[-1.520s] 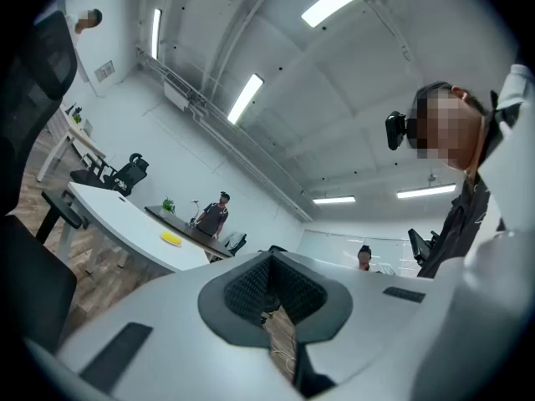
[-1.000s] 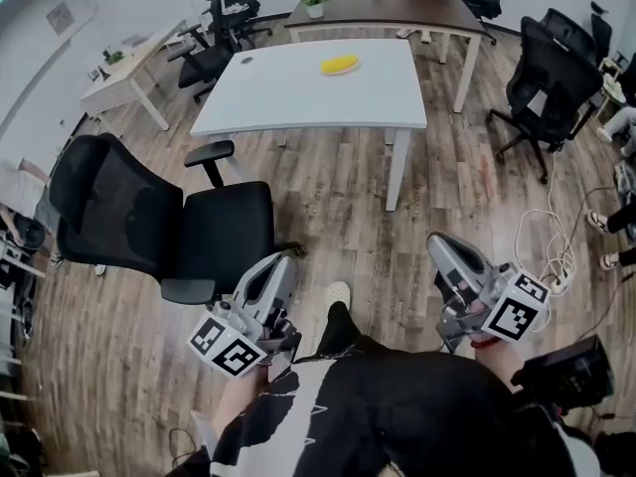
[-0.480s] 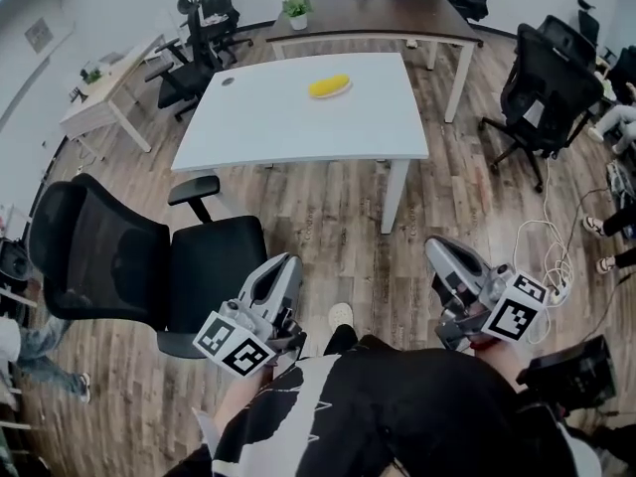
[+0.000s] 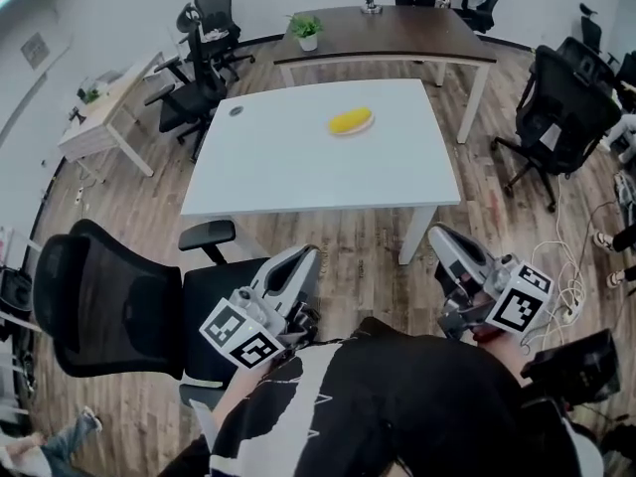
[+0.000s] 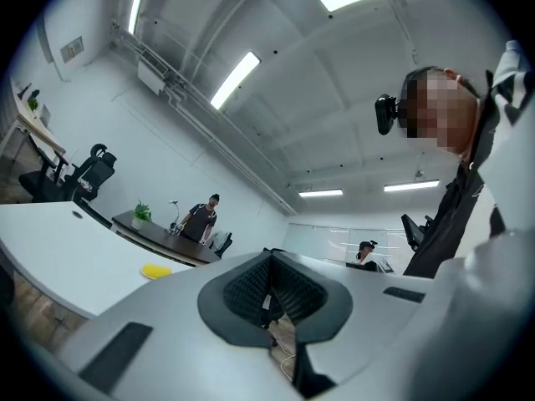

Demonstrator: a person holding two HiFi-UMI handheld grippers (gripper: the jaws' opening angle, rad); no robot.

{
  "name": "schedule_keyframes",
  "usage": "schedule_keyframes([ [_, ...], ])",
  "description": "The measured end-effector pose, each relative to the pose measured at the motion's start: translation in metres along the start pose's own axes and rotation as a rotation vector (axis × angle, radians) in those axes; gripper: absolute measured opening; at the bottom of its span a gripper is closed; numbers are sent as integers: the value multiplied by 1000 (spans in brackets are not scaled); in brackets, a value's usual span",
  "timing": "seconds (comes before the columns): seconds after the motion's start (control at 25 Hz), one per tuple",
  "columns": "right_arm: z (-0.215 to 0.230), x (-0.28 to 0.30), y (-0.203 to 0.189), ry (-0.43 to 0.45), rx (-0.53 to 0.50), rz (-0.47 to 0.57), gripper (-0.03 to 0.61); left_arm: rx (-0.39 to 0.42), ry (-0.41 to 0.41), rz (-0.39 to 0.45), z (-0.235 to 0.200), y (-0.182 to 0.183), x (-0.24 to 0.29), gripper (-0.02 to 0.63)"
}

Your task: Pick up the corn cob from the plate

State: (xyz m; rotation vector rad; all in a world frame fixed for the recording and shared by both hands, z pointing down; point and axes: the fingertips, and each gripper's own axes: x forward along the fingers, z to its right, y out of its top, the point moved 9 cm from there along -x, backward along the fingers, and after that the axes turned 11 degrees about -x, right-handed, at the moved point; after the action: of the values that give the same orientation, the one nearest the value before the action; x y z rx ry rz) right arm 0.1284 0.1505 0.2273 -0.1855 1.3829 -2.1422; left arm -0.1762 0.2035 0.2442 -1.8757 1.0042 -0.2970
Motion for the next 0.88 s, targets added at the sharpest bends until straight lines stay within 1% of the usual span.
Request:
schedule_keyframes([
  [0.12,10,32,-3,-11,-3,9,18,0,-39,18,-29,19,9,15],
  [0.2,16,49,-8,-14,13,0,18,0,-36,22,-48,26,16,15],
  [0.36,26,76,-11,-28,24,-38,18,-11,-27,-6,-76,35,34,15],
  [0.48,31,89,-11,-43,5,-56,18,-26,-35,-25,-87,35,39,15],
  [0.6,36,102,-19,-17,53,-62,18,-43,-26,-24,-97,32,38,15],
  [0.76,45,123,-24,11,74,-88,18,-78,-25,-44,-111,26,42,15],
  [0.88,56,137,-25,23,97,-108,18,-50,-55,-91,-115,24,50,14],
])
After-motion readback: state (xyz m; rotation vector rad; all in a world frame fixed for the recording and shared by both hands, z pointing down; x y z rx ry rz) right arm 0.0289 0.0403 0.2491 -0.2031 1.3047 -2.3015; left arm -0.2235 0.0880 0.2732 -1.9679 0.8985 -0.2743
